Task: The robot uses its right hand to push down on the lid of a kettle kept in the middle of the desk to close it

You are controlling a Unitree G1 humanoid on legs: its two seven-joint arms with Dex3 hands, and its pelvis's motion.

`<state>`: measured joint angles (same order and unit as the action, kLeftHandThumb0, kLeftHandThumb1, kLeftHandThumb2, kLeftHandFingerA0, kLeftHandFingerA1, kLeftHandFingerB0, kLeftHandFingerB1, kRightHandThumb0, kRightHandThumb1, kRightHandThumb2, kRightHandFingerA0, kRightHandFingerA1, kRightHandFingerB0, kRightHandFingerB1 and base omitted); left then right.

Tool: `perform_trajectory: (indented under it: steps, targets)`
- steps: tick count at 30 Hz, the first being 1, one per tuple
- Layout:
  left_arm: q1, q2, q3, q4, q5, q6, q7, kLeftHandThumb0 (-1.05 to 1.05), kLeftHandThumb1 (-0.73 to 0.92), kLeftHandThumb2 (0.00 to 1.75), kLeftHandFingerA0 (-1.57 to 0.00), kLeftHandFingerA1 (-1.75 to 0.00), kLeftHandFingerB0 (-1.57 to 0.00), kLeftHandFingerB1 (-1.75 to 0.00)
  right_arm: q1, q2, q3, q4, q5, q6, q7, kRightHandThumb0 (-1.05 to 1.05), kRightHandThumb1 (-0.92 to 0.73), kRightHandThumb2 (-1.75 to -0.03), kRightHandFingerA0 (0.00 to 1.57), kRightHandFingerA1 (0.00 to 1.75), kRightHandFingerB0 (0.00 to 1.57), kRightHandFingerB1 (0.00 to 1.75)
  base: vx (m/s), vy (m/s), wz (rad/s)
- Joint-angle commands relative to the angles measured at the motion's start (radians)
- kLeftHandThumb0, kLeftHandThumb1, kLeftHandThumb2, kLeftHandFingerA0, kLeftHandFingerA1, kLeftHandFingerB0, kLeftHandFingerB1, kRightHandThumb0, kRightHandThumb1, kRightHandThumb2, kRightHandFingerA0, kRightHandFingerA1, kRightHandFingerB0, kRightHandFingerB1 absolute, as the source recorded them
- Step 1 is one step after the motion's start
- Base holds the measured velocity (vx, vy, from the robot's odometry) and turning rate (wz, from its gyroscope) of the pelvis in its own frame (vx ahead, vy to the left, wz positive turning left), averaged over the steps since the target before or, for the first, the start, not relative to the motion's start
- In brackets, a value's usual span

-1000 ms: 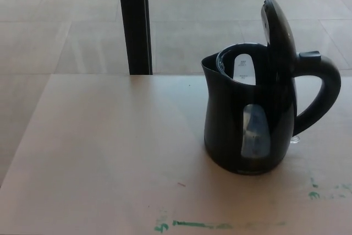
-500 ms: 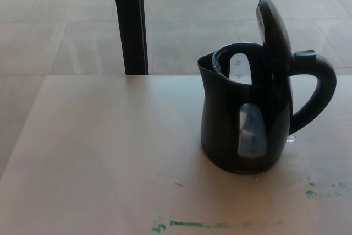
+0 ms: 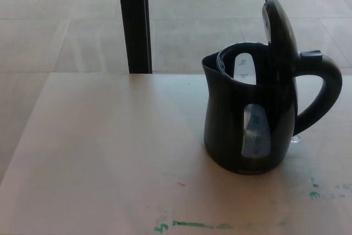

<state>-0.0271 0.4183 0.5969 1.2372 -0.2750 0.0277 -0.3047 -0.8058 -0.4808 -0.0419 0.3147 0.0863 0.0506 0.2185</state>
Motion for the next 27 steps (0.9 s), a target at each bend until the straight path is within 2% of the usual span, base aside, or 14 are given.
perform_trajectory:
  steps: [1, 6, 7, 8, 11, 12, 13, 17, 19, 21, 23, 25, 26, 27]
  targets:
    - [0.007, 0.02, -0.006, 0.007, -0.018, 0.002, -0.01, -0.85, 0.92, 0.72, -0.46, -0.47, -0.37, -0.42, -0.011, 0.026, 0.014, 0.019, -0.031, 0.038, 0.006, -0.85, -0.92, -0.75, 0.4, 0.45, 0.32, 0.37, 0.0, 0.0, 0.0]
    - [0.017, 0.018, -0.014, 0.0, -0.02, -0.002, -0.009, -0.87, 0.92, 0.71, -0.45, -0.48, -0.37, -0.42, -0.003, 0.048, 0.127, 0.06, -0.136, 0.015, 0.006, -0.85, -0.92, -0.77, 0.42, 0.43, 0.35, 0.36, 0.0, 0.0, 0.0]
    - [0.02, 0.02, -0.021, 0.002, -0.016, -0.002, -0.006, -0.92, 0.8, 0.86, -0.44, -0.52, -0.34, -0.46, 0.002, 0.063, 0.157, 0.077, -0.163, 0.004, -0.007, -0.89, -0.92, -0.76, 0.45, 0.43, 0.37, 0.36, 0.0, 0.0, 0.0]
    - [0.021, 0.019, -0.025, 0.004, -0.013, -0.007, -0.003, -0.86, 0.92, 0.73, -0.46, -0.47, -0.37, -0.42, 0.001, 0.074, 0.165, 0.088, -0.161, 0.001, -0.009, -0.88, -0.92, -0.75, 0.44, 0.45, 0.37, 0.37, 0.0, 0.0, 0.0]
    - [0.021, 0.018, -0.03, 0.005, -0.017, -0.008, -0.013, -0.85, 0.92, 0.75, -0.45, -0.49, -0.35, -0.42, -0.004, 0.087, 0.187, 0.121, -0.187, -0.02, -0.023, -0.87, -0.92, -0.75, 0.41, 0.44, 0.38, 0.37, 0.0, 0.0, 0.0]
    - [0.02, 0.018, -0.031, 0.005, -0.019, -0.005, -0.012, -0.81, 0.75, 1.12, -0.39, -0.58, -0.31, -0.52, -0.027, 0.097, 0.207, 0.148, -0.21, -0.033, -0.028, -0.89, -0.92, -0.78, 0.44, 0.47, 0.37, 0.38, 0.0, 0.0, 0.0]
    - [0.021, 0.018, -0.031, 0.005, -0.02, -0.004, -0.016, -0.85, 0.92, 0.74, -0.44, -0.48, -0.36, -0.41, -0.039, 0.102, 0.215, 0.16, -0.219, -0.032, -0.031, -0.91, -0.82, -0.86, 0.39, 0.47, 0.33, 0.39, 0.0, 0.0, 0.0]
    - [0.021, 0.019, -0.046, 0.002, -0.013, -0.01, -0.013, -0.84, 0.92, 0.74, -0.45, -0.46, -0.37, -0.41, -0.088, 0.122, 0.242, 0.205, -0.252, -0.04, -0.036, -0.9, -0.8, -0.88, 0.37, 0.53, 0.34, 0.4, 0.0, 0.0, 0.0]
    - [0.016, 0.018, -0.039, 0.005, -0.023, -0.004, -0.011, -0.84, 0.92, 0.73, -0.45, -0.47, -0.36, -0.42, -0.112, 0.131, 0.256, 0.206, -0.269, -0.029, -0.038, -0.82, -0.92, -0.71, 0.39, 0.5, 0.4, 0.36, 0.0, 0.0, 0.0]
    - [0.017, 0.021, -0.052, 0.005, -0.011, -0.011, -0.006, -0.9, 0.82, 0.87, -0.44, -0.51, -0.33, -0.45, -0.124, 0.137, 0.262, 0.22, -0.277, -0.049, -0.035, -0.91, -0.79, -0.87, 0.37, 0.54, 0.36, 0.41, 0.0, 0.0, 0.0]
    - [0.02, 0.024, -0.067, -0.005, -0.007, -0.006, -0.005, -0.88, 0.86, 0.8, -0.44, -0.47, -0.35, -0.42, -0.138, 0.145, 0.273, 0.238, -0.272, -0.101, -0.006, -0.85, -0.92, -0.69, 0.38, 0.46, 0.36, 0.37, 0.0, 0.0, 0.0]
    - [0.022, 0.026, -0.069, -0.005, -0.011, -0.006, -0.012, -0.84, 0.92, 0.76, -0.46, -0.46, -0.38, -0.4, -0.134, 0.137, 0.299, 0.227, -0.308, -0.113, -0.009, -0.89, -0.92, -0.7, 0.38, 0.46, 0.37, 0.36, 0.0, 0.0, 0.0]
    - [0.022, 0.027, -0.069, -0.005, -0.014, -0.005, -0.016, -0.83, 0.92, 0.76, -0.45, -0.46, -0.36, -0.4, -0.133, 0.126, 0.323, 0.219, -0.339, -0.117, -0.008, -0.93, -0.81, -0.84, 0.37, 0.52, 0.33, 0.4, 0.0, 0.0, 0.0]
    - [0.022, 0.027, -0.07, -0.006, -0.015, -0.006, -0.017, -0.84, 0.92, 0.75, -0.46, -0.46, -0.37, -0.4, -0.132, 0.12, 0.342, 0.218, -0.359, -0.128, -0.005, -0.9, -0.92, -0.7, 0.43, 0.49, 0.37, 0.36, 0.0, 0.0, 0.0]
